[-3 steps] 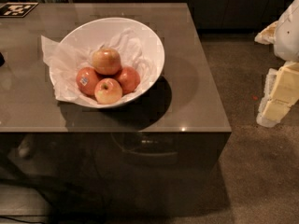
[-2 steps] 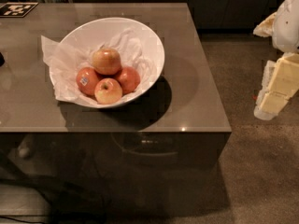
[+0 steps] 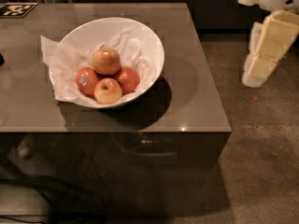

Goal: Pick apple from white bowl

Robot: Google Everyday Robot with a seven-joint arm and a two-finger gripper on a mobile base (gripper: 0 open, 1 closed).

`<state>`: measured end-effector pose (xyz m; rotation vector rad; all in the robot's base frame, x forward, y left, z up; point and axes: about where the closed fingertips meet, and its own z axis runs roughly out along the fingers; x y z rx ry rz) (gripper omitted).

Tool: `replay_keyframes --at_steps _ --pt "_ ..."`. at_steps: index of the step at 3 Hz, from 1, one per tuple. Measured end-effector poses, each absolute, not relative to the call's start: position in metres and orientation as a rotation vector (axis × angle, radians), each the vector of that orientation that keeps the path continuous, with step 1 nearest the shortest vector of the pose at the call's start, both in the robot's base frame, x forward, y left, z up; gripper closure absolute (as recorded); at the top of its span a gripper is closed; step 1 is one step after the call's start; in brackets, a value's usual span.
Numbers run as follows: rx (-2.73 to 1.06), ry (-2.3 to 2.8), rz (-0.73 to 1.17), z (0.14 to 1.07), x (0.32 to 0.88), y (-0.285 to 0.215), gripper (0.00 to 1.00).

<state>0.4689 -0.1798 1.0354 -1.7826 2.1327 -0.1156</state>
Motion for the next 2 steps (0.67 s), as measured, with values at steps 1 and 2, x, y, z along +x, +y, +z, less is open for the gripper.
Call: replay_keyframes --at_steps 1,2 --pt "-1.839 2.018 -0.174 1.073 0.488 -0.141 0.00" --pt "-1.925 1.903 -0.218 1.088 0.499 -0.106 0.00"
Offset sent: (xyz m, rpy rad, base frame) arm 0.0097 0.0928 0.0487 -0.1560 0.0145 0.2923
